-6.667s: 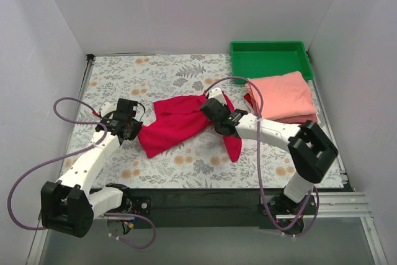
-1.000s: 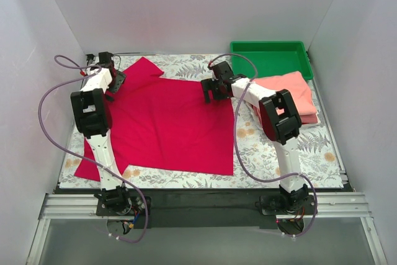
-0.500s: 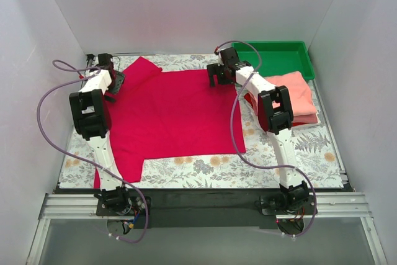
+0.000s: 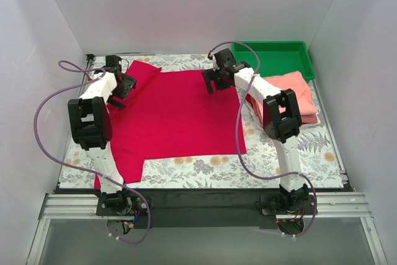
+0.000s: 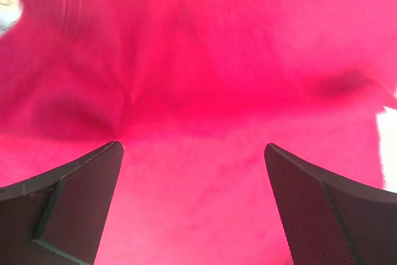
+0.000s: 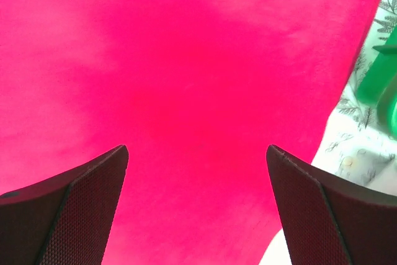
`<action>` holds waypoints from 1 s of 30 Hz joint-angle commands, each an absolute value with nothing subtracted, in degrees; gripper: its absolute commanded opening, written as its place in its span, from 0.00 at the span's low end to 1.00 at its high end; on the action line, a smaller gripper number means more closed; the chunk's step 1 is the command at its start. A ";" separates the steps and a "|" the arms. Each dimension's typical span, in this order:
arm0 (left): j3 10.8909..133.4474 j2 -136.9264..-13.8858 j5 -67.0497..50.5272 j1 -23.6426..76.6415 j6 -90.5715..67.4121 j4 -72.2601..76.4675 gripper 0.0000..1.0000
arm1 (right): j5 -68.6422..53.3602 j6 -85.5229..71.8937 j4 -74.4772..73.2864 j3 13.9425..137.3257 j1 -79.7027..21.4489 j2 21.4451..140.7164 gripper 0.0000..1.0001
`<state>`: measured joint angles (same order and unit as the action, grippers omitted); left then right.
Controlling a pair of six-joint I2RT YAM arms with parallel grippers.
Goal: Fold and stack the t-shirts
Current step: Flatten the tshirt out
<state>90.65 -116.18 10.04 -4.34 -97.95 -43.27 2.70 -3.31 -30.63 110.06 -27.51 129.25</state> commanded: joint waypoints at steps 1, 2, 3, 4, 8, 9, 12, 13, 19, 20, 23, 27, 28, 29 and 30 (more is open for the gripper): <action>89.21 -108.03 11.25 -4.57 -96.77 -44.21 0.98 | 7.56 -4.65 -30.67 105.76 -31.72 121.56 0.98; 88.95 -107.84 10.99 -4.57 -96.16 -43.51 0.98 | 7.65 -6.05 -30.67 104.43 -33.38 120.16 0.98; 89.21 -107.84 10.90 -4.57 -95.46 -43.16 0.98 | 7.99 -7.11 -30.67 102.59 -34.36 119.28 0.98; 89.56 -108.19 10.72 -4.57 -94.75 -42.89 0.98 | 8.69 -7.82 -30.50 100.83 -35.24 118.48 0.98; 94.38 -114.40 8.70 -4.57 -89.49 -40.61 0.98 | 8.35 -11.60 -28.22 91.26 -39.01 115.15 0.98; 97.53 -116.00 8.53 -4.57 -88.69 -40.61 0.98 | 7.83 -12.21 -27.86 90.01 -39.28 114.70 0.98; 103.16 -123.01 8.70 -4.57 -84.82 -41.13 0.98 | 5.54 -13.79 -25.67 84.04 -40.08 112.77 0.98; 106.66 -125.05 8.44 -4.57 -83.77 -41.31 0.98 | 4.67 -14.49 -25.06 82.63 -40.17 112.15 0.98; 118.36 -137.52 4.49 -4.57 -78.85 -39.30 0.98 | 4.65 -16.78 -21.36 68.93 -40.25 105.92 0.98; 119.87 -139.11 4.92 -4.57 -78.58 -39.46 0.98 | 4.92 -17.14 -21.10 67.43 -40.25 105.13 0.98; 126.71 -144.74 7.02 -4.57 -77.79 -42.44 0.98 | 5.80 -17.40 -20.74 61.62 -40.25 102.49 0.98; 129.37 -148.44 9.31 -4.66 -77.61 -43.24 0.98 | 6.50 -17.40 -20.48 57.31 -40.08 100.37 0.98; 129.46 -148.71 9.49 -4.75 -77.61 -43.07 0.98 | 6.68 -17.40 -20.39 56.96 -40.08 100.02 0.98; 129.46 -149.41 10.10 -4.83 -78.83 -43.76 0.98 | 6.94 -17.40 -20.30 56.00 -39.90 99.32 0.98; 129.72 -149.59 10.89 -5.01 -79.19 -44.03 0.98 | 7.12 -17.40 -20.30 55.64 -39.90 99.06 0.98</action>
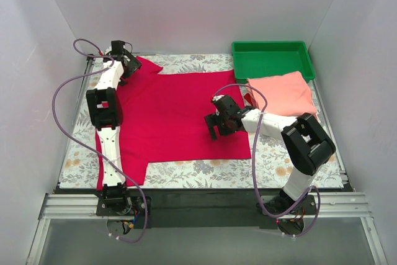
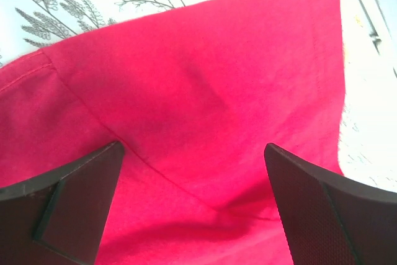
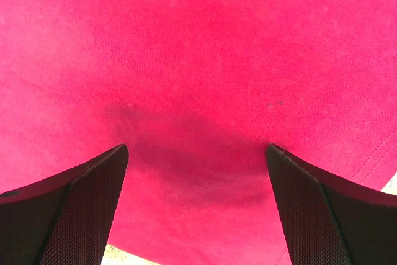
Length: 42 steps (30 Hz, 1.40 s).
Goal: Fold and stack the t-shirts
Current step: Flatten the tshirt out, then fold the tshirt
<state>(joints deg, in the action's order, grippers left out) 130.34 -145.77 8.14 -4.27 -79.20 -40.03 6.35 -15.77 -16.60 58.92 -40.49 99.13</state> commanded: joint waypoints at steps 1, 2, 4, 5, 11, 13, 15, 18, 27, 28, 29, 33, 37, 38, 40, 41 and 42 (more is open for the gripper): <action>129.64 -149.76 10.72 -5.18 -79.36 -44.12 0.98 | 6.95 -17.49 -20.30 55.29 -39.73 98.44 0.98; 129.73 -150.11 10.72 -5.45 -79.71 -44.30 0.98 | 6.86 -17.49 -20.30 54.85 -39.64 98.18 0.98; 130.43 -150.47 12.21 -5.62 -80.76 -45.95 0.98 | 6.25 -17.49 -20.22 54.58 -39.73 97.48 0.98; 130.78 -150.56 12.56 -5.97 -81.29 -46.49 0.98 | 5.89 -17.32 -19.95 54.32 -39.73 97.30 0.98; 131.22 -148.98 12.66 -6.24 -81.39 -45.44 0.98 | 5.19 -16.00 -19.42 55.19 -39.64 95.54 0.98; 134.36 -148.27 11.78 -6.24 -81.21 -45.87 0.98 | 4.22 -14.51 -19.77 57.82 -39.20 95.10 0.98; 138.49 -146.79 12.39 -6.24 -81.73 -48.24 0.98 | 3.95 -13.10 -21.52 62.11 -38.76 94.31 0.98; 139.59 -140.57 13.62 -6.24 -82.52 -52.20 0.98 | 6.40 -13.09 -22.15 65.21 -38.67 90.10 0.98; 103.40 -102.34 7.47 -5.10 -87.00 -55.89 0.98 | 3.80 -23.98 -17.50 50.21 -38.50 67.70 0.98; 98.57 -98.91 8.51 -3.79 -87.62 -55.72 0.98 | 3.00 -24.78 -16.53 48.01 -38.50 63.41 0.98; 92.87 -95.74 9.57 -3.00 -89.11 -55.20 0.98 | 2.38 -25.66 -15.48 43.38 -38.50 61.28 0.98; 68.86 -74.16 9.06 1.21 -95.79 -50.11 0.98 | 0.44 -27.77 -12.66 35.44 -38.58 52.66 0.98; 52.16 -60.60 10.19 4.92 -100.01 -51.31 0.98 | -3.33 -28.04 -12.13 32.17 -38.50 48.26 0.98; 49.68 -58.56 10.02 5.10 -100.45 -51.85 0.98 | -3.77 -28.21 -12.04 31.82 -38.58 48.17 0.98; 45.98 -53.99 10.63 5.19 -101.94 -51.94 0.98 | -4.04 -28.13 -11.34 31.29 -38.50 48.78 0.98; 43.53 -53.44 11.59 5.27 -102.04 -51.42 0.98 | -3.78 -27.69 -10.82 31.29 -38.50 49.39 0.98; 43.07 -53.70 11.86 5.27 -101.69 -50.81 0.98 | -3.08 -27.34 -10.29 31.38 -38.58 50.09 0.98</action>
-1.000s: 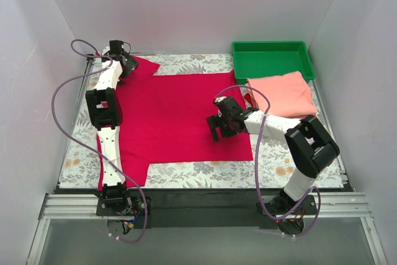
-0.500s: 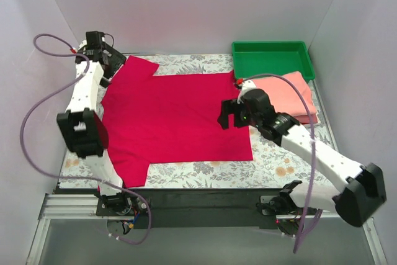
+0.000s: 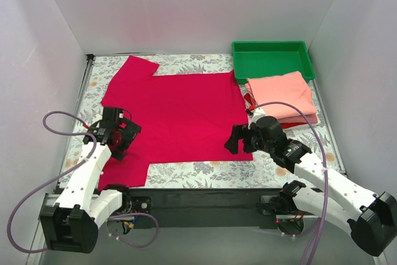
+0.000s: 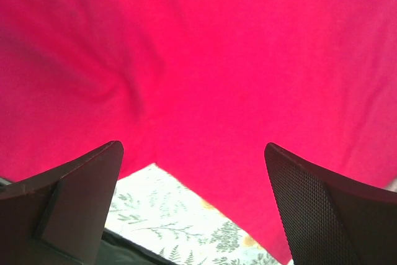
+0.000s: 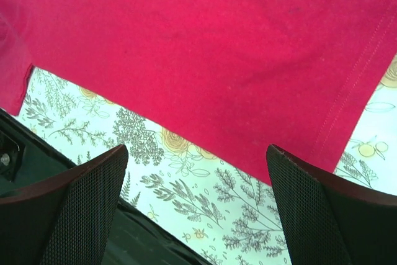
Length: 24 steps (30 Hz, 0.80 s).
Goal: Fold and stack the t-shirts
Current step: Fold the tshirt
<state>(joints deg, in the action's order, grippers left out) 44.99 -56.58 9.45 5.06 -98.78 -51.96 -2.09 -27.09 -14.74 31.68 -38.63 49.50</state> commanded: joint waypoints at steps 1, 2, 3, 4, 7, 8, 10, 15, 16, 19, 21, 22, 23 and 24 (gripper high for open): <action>43.50 -55.88 12.39 5.27 -101.69 -50.71 0.98 | -2.99 -26.46 -9.76 33.20 -38.50 52.19 0.98; 45.07 -57.46 12.13 5.27 -101.17 -50.28 0.98 | -2.90 -25.15 -9.76 34.61 -38.50 53.51 0.98; 46.22 -59.22 11.69 5.27 -99.94 -49.49 0.98 | -2.03 -21.57 -9.76 36.80 -38.58 57.18 0.98; 47.27 -61.50 11.60 5.27 -98.28 -47.57 0.98 | -1.33 -20.23 -10.45 41.00 -38.50 59.22 0.98; 54.12 -70.64 13.62 5.19 -98.61 -49.03 0.98 | 1.39 -17.23 -12.74 48.76 -37.80 68.62 0.98; 55.97 -74.84 14.23 5.10 -98.00 -48.78 0.98 | 1.93 -16.79 -13.01 53.48 -37.53 70.99 0.98; 59.75 -78.31 15.65 4.31 -97.12 -46.42 0.98 | 2.55 -14.86 -13.10 58.36 -36.48 78.72 0.98; 67.75 -93.73 11.08 0.97 -93.09 -41.76 0.98 | 6.06 -12.13 -17.47 74.49 -34.37 96.63 0.98; 70.72 -95.87 11.86 0.71 -92.82 -42.10 0.98 | 6.24 -11.78 -18.01 76.45 -33.23 98.77 0.98; 76.62 -103.15 14.32 0.53 -92.20 -43.59 0.98 | 5.19 -9.41 -19.77 84.26 -31.21 106.94 0.98; 78.04 -105.90 13.72 0.62 -91.06 -41.85 0.98 | 3.70 -8.00 -21.18 89.70 -30.41 112.29 0.98; 78.74 -108.43 13.36 0.53 -89.92 -41.31 0.98 | 3.69 -7.65 -22.40 91.22 -29.80 113.89 0.98; 80.14 -109.76 13.79 0.53 -89.74 -41.22 0.98 | 3.87 -7.30 -22.76 92.62 -29.62 115.30 0.98; 81.37 -111.08 14.41 0.53 -89.82 -42.00 0.98 | 3.95 -6.08 -23.11 94.12 -29.36 117.92 0.98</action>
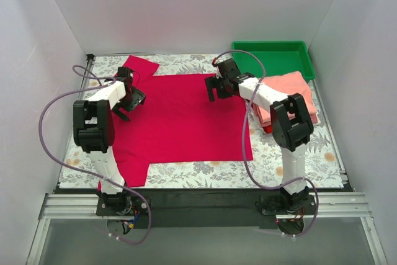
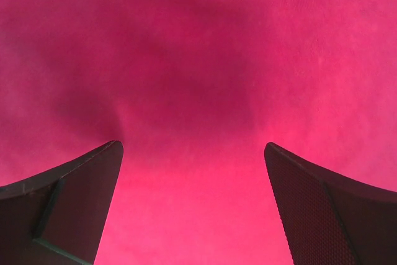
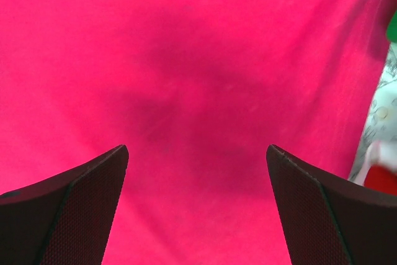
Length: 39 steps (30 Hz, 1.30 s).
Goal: Fold and stack the t-shirts
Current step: Fold the tshirt
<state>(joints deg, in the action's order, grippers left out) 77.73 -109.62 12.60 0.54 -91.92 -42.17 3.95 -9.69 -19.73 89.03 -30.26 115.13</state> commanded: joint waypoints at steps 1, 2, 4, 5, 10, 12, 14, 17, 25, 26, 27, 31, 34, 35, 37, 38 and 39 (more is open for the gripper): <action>82.52 -113.79 14.85 0.53 -89.65 -42.36 0.98 | 3.69 -5.46 -23.38 96.31 -29.09 119.25 0.98; 84.62 -115.04 15.81 0.44 -89.65 -42.80 0.98 | 3.34 -4.84 -23.55 97.63 -28.74 120.57 0.98; 86.30 -117.41 15.82 0.18 -89.30 -43.16 0.98 | 2.11 -3.52 -23.73 101.31 -27.95 124.44 0.98; 87.09 -119.34 15.56 0.09 -89.04 -43.15 0.98 | 1.67 -3.17 -24.51 102.82 -27.78 125.93 0.98; 90.96 -123.66 14.68 0.09 -87.89 -42.89 0.98 | 1.23 -2.20 -27.95 111.70 -26.02 135.25 0.98; 91.75 -124.97 13.72 0.09 -87.28 -42.37 0.98 | 0.71 -1.93 -28.56 114.78 -25.49 138.06 0.98; 92.02 -125.42 12.92 0.09 -86.84 -41.66 0.98 | 0.44 -1.85 -29.00 117.14 -24.96 139.65 0.98; 92.90 -126.21 12.31 0.09 -86.13 -41.22 0.98 | 0.44 -1.32 -28.92 119.17 -24.35 142.46 0.98; 96.76 -125.95 12.83 0.09 -84.20 -44.20 0.98 | -1.41 -0.71 -29.09 125.24 -23.12 145.11 0.98; 98.16 -125.08 12.83 0.09 -84.11 -44.99 0.98 | -1.49 -0.36 -29.09 125.16 -23.03 144.06 0.98; 98.70 -124.46 12.48 0.09 -83.85 -46.48 0.98 | -1.58 -0.18 -29.18 125.07 -23.03 143.18 0.98; 99.23 -118.41 12.13 0.09 -84.29 -49.48 0.98 | -2.81 2.72 -29.70 124.11 -23.20 136.95 0.98; 95.99 -110.85 12.22 0.09 -86.48 -52.37 0.98 | -3.95 3.34 -30.67 119.81 -23.46 128.70 0.98; 94.15 -108.74 12.74 0.09 -87.35 -53.08 0.98 | -3.87 3.25 -30.59 115.18 -23.64 123.71 0.98; 86.61 -100.84 14.66 1.40 -90.60 -54.75 0.98 | -3.17 2.99 -30.59 109.89 -24.52 118.59 0.98; 83.27 -97.24 15.20 2.19 -91.57 -54.76 0.98 | -2.99 2.03 -30.50 107.17 -24.96 115.87 0.98; 79.75 -94.07 15.90 3.15 -94.28 -54.76 0.98 | -2.73 1.06 -30.50 100.18 -25.40 110.27 0.98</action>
